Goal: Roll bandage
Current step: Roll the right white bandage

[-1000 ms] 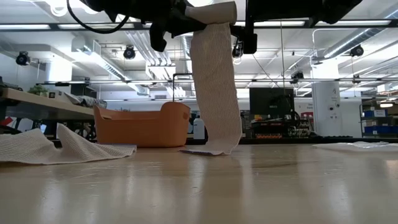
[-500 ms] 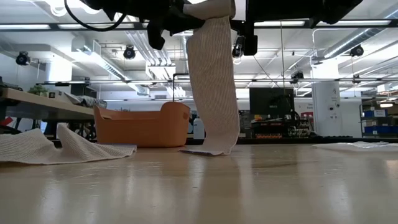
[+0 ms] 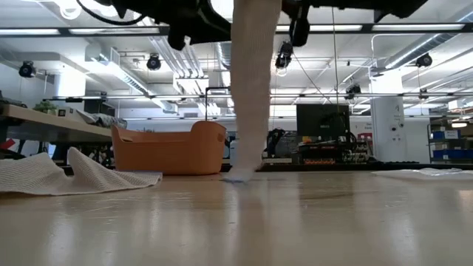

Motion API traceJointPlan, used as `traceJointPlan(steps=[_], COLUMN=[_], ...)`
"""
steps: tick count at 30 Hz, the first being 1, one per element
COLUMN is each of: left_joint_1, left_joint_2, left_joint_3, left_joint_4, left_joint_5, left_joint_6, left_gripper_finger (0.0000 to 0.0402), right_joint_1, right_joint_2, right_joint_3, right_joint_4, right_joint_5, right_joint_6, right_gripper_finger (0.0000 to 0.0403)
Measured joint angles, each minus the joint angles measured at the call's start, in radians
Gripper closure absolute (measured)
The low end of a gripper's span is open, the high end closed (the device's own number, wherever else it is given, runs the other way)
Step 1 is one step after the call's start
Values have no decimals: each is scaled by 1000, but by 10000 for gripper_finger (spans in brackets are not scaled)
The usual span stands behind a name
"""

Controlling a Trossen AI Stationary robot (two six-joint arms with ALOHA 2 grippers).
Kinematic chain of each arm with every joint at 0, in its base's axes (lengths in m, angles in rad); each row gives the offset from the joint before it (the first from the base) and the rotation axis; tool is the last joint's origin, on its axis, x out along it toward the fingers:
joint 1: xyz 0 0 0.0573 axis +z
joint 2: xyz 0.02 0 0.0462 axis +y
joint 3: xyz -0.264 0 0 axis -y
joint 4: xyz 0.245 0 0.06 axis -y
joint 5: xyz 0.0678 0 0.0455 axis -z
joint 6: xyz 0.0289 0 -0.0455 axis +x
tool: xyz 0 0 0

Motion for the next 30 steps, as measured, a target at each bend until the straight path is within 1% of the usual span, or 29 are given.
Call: traceJointPlan(steps=[3,5,8,11,16,18,20,22,24,26,30], left_joint_1=[0,0,0,-1,-1,-1,-1,-2,-2,-2,-7], left_joint_2=[-26,-34,-39,-26,16,24,28,28,26,23,25], left_joint_3=[0,0,1,1,1,2,4,5,5,5,5], left_joint_4=[-30,-33,-9,31,105,117,117,120,134,143,152], left_joint_5=[20,84,207,287,301,301,301,303,326,392,552], left_joint_6=[-62,-108,-158,-203,-273,-293,-285,-283,-292,-316,-376], left_gripper_finger=[171,161,147,134,114,106,100,97,94,93,93], right_joint_1=[0,-1,-1,-1,0,3,13,34,69,109,196], right_joint_2=[-60,-99,-158,-208,-260,-270,-265,-232,-191,-140,-65], right_joint_3=[0,1,0,0,0,34,93,161,225,289,401], right_joint_4=[-79,-143,-277,-380,-449,-529,-646,-741,-816,-848,-837], right_joint_5=[-9,-9,-8,-9,-59,-60,-52,-48,-48,-57,-52], right_joint_6=[-86,-151,-219,-278,-290,-273,-269,-276,-299,-336,-417], right_gripper_finger=[243,245,245,245,246,247,250,253,255,255,252])
